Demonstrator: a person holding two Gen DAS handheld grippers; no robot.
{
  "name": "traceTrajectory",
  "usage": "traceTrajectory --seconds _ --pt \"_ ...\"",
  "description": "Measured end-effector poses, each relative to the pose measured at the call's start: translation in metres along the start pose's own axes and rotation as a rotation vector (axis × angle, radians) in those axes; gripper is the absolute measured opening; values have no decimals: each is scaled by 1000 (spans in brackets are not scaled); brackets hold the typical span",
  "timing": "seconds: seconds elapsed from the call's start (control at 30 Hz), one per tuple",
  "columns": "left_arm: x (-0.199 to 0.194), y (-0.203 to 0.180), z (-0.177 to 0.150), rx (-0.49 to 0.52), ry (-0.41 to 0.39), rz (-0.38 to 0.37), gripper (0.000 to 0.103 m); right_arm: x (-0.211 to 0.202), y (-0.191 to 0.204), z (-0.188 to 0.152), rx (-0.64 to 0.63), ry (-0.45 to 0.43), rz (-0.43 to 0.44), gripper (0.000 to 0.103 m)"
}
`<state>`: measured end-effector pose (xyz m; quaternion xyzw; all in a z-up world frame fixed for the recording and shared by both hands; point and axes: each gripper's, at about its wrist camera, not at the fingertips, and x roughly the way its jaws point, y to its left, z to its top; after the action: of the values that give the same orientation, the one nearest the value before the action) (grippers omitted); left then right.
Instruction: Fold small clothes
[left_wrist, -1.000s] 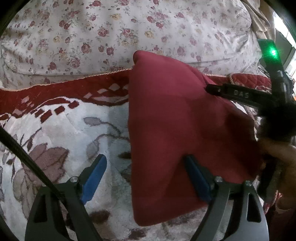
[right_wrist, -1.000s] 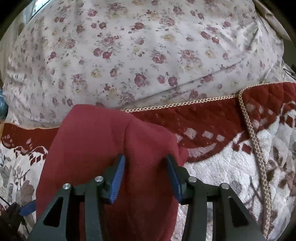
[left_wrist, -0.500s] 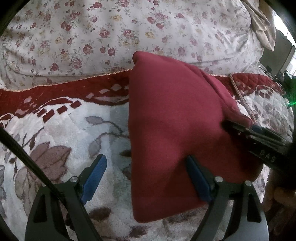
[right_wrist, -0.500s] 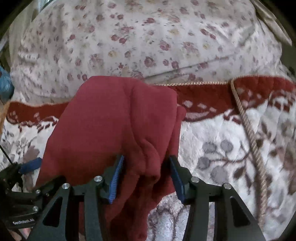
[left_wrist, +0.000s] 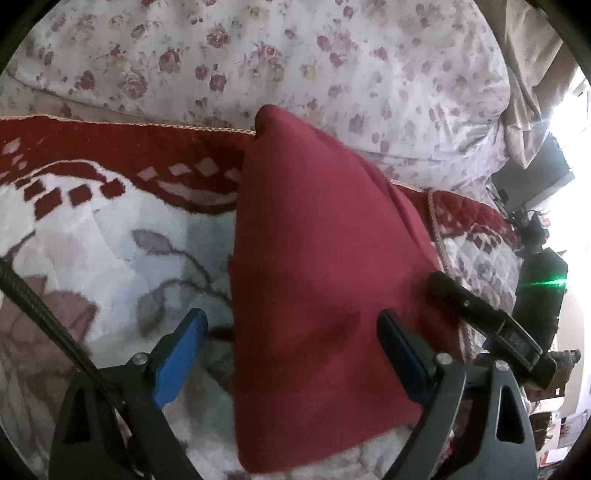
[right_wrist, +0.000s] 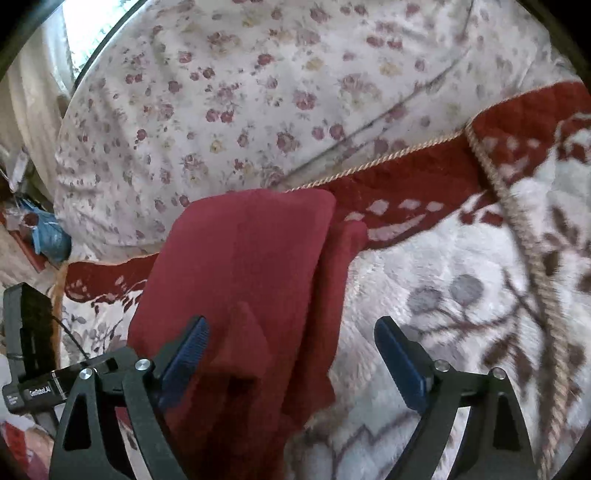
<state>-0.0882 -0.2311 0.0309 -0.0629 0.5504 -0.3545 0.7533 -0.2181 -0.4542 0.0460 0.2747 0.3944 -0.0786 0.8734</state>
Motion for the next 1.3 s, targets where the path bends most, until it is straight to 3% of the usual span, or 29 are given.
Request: traceTrajectory --seconds 0.17,0.43,0.53,0.6,0.77,0.83,0.93,1.03,1.17,1.23,1.3 --pt "22 3 13 0 14 -7 96 34 -2 10 30 33 113 94" --pt "29 -5 18 51 4 29 96 56 4 16 48 18 148 92" --pt "27 -8 16 74 -7 42 95 53 5 16 41 18 138 83" --pt "25 -12 14 98 -9 23 77 49 7 15 22 16 129 72" --pt "1 -24 8 157 -25 44 53 28 20 20 -18 8 114 52" --pt "-16 -23 4 136 -12 18 51 11 26 21 -11 -4 160 48" --pt "-49 -22 -10 130 2 20 51 -8 47 16 -35 21 199 47" --pt "-89 -20 -37 151 4 74 51 -22 73 1 -75 54 245 47" --pt "-113 -1 -67 133 -9 142 51 -24 97 -30 -110 103 289 47" --pt "-109 11 -76 108 9 171 52 -13 102 -46 -122 123 252 51" --pt "-102 28 -86 57 26 201 59 0 100 -61 -148 167 124 63"
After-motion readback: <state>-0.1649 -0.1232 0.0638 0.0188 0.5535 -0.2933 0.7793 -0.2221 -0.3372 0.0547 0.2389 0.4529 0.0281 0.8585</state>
